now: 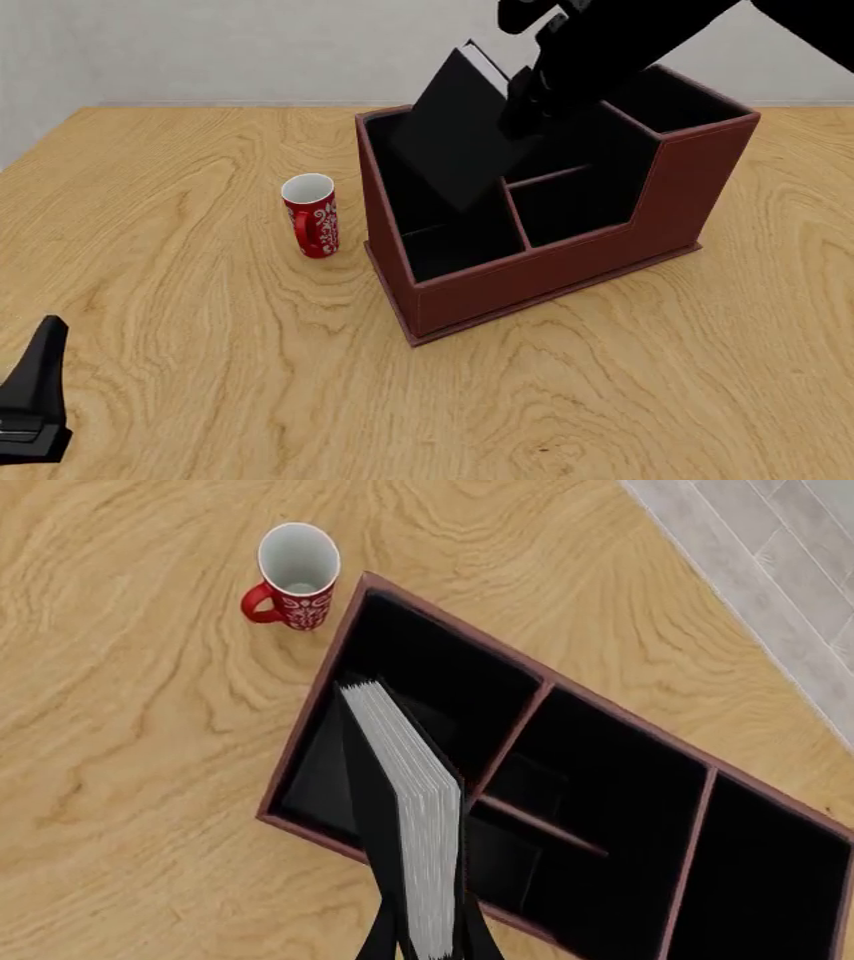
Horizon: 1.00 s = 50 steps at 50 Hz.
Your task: Pick up the book and place it in the left compartment of the caddy.
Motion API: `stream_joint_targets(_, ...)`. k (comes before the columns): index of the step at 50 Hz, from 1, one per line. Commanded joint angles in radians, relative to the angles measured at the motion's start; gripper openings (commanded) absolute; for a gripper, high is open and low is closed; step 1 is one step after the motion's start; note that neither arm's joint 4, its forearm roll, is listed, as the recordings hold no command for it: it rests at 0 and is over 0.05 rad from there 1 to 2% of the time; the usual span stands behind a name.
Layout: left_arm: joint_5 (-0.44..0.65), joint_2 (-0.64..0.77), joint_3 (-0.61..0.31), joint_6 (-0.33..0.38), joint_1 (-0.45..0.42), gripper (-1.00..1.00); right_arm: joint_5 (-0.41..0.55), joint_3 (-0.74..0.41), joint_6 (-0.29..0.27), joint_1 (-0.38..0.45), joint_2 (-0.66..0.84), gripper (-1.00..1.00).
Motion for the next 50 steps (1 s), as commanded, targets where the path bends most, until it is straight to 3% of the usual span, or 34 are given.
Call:
stream_joint_targets(1,-0.011,0.0,0.018,0.0,0.004,1.0,-0.056,0.062,0.032,0.008,0.002,-1.0)
stream_joint_targets(50,-0.016,-0.001,0.045,-0.002,0.014,1.0,-0.188,0.147,0.045,0.003,0.1,-1.0)
